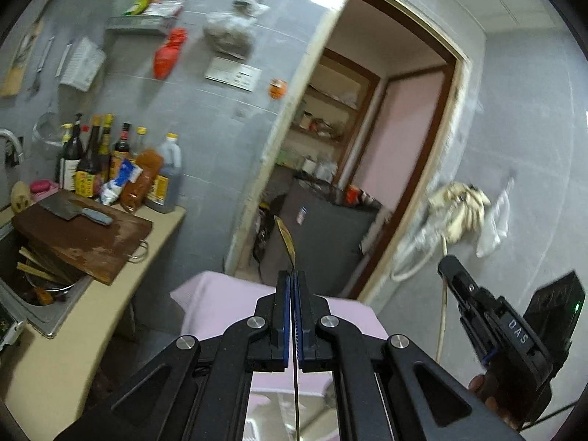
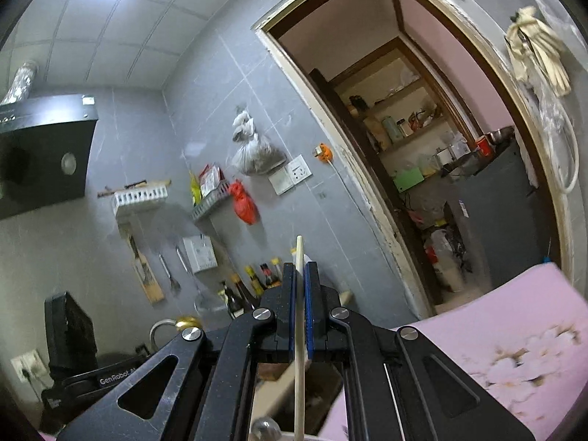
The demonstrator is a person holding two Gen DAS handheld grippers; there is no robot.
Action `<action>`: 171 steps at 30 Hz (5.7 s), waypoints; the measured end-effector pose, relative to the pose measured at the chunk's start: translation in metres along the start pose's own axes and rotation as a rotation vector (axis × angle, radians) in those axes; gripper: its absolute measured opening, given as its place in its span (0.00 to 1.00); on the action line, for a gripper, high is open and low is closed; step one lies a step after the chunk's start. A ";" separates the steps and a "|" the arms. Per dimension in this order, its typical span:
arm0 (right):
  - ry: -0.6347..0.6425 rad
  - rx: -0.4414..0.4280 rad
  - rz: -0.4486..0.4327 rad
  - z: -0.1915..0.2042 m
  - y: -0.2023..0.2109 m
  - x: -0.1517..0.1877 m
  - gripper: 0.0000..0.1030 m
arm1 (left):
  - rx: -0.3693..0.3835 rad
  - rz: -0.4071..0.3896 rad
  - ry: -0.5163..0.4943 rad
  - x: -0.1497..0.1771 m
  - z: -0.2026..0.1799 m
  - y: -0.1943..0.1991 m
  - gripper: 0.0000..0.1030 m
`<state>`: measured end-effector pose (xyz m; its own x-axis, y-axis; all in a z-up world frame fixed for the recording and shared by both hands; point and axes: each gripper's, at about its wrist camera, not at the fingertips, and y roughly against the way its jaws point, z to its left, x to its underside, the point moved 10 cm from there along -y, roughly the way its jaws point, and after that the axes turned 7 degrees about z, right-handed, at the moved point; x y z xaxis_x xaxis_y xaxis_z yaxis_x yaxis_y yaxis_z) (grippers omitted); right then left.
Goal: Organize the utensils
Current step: 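Carry gold spoon and chopstick into the white caddy and open both tools, then move both open tools back to the remaining cutlery, then grasp the silver fork with the left tool while the right tool grasps the wire tongs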
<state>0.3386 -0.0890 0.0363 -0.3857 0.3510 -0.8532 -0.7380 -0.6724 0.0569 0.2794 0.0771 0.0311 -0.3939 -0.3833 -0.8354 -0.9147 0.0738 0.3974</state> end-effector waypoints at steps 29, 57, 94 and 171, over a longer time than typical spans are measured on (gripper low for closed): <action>-0.025 0.365 -0.073 -0.041 -0.026 0.062 0.04 | -0.120 0.017 -0.047 0.046 0.062 -0.029 0.03; 0.087 0.359 0.065 -0.025 0.026 0.056 0.49 | -0.051 0.087 -0.105 0.053 0.044 -0.009 0.45; 0.235 0.680 0.353 -0.200 0.210 0.031 0.98 | -0.149 0.123 -0.198 0.141 -0.116 -0.009 0.99; 0.306 0.697 0.802 -0.277 0.157 0.158 0.48 | 0.202 0.722 -0.217 0.304 -0.168 -0.174 0.22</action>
<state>0.3149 -0.3194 -0.2331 -0.8096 -0.2627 -0.5249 -0.5226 -0.0845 0.8484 0.3342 -0.2069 -0.2279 -0.8879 0.0107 -0.4600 -0.4155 0.4106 0.8116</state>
